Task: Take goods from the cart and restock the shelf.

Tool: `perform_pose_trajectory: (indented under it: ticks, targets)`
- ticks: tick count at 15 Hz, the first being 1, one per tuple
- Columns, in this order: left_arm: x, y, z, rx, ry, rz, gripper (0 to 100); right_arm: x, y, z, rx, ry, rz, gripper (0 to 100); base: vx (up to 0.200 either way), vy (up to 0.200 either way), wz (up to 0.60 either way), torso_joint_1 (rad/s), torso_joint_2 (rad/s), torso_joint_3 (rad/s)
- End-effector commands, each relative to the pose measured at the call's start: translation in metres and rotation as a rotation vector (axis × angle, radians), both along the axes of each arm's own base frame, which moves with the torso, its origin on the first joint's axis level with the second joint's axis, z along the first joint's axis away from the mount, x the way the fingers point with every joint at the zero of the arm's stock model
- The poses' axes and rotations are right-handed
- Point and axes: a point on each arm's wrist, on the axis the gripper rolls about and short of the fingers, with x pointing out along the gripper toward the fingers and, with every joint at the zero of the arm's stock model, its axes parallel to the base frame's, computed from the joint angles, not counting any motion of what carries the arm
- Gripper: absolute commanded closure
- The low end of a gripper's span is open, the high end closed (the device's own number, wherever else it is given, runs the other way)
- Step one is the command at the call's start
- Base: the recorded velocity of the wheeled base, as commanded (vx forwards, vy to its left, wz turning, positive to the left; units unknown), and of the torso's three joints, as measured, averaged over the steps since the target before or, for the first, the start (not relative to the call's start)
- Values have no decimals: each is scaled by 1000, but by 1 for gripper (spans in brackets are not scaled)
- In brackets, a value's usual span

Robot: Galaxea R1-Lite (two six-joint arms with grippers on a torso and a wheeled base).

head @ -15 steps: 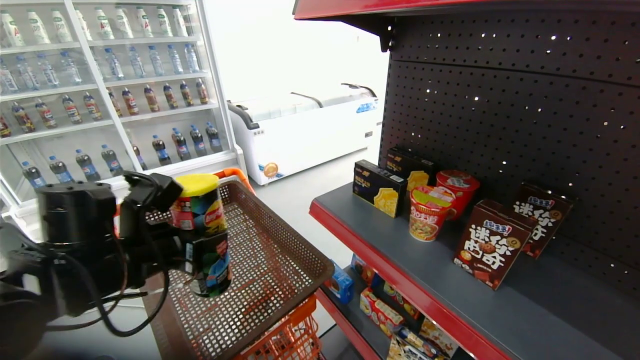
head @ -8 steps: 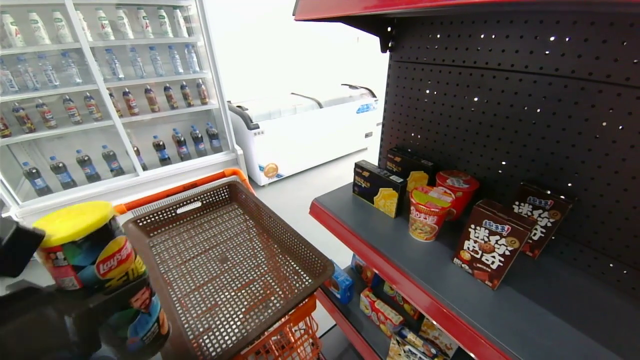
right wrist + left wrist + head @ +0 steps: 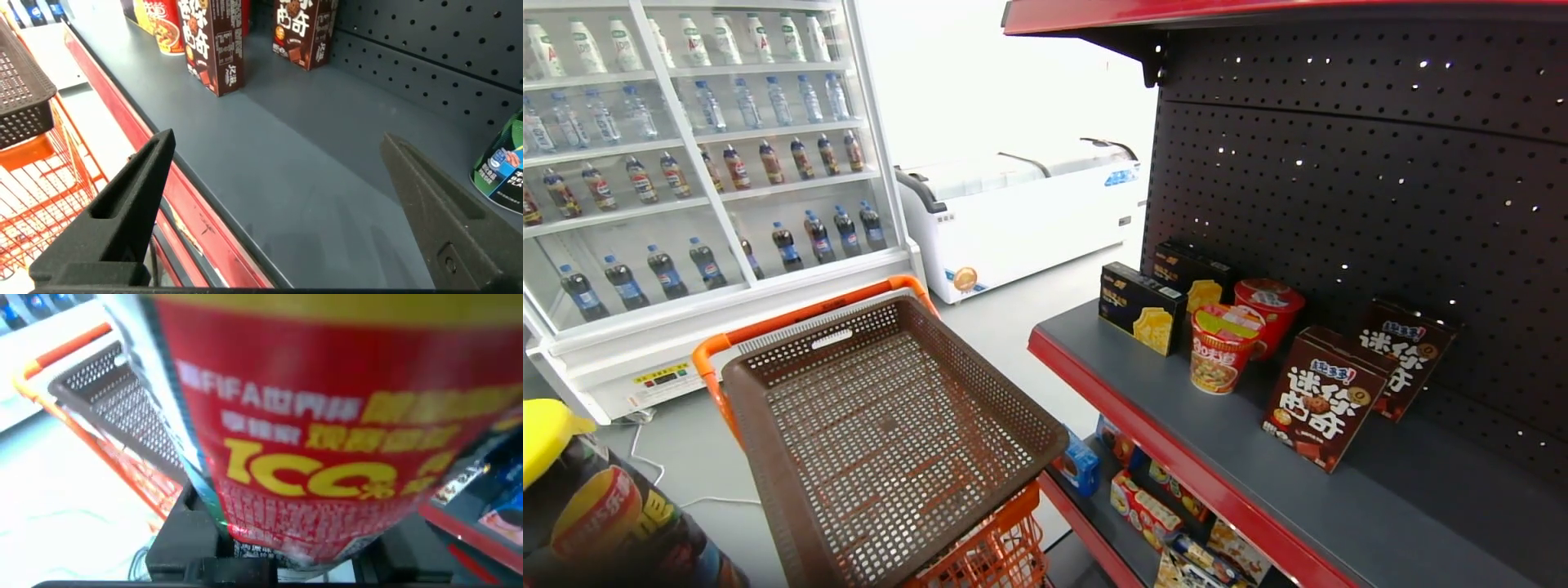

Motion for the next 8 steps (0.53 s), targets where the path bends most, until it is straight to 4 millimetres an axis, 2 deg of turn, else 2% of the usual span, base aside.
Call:
perform_pose_trajectory:
  ticks: [1,2,4,8]
  targets:
    - [-18,2,0,-2,-40,5,100,0,0,0,0,-1,0,0,0,0,0,0,0,0]
    - [-21,2,-2,-2,-31,5,100,0,0,0,1,-1,0,0,0,0,0,0,0,0]
    - [-31,3,-10,0,-7,4,100,0,0,0,0,-1,0,0,0,0,-600,-5,0,5]
    - [-32,3,-9,0,-8,2,100,0,0,0,0,-1,0,0,0,0,-600,7,1,5]
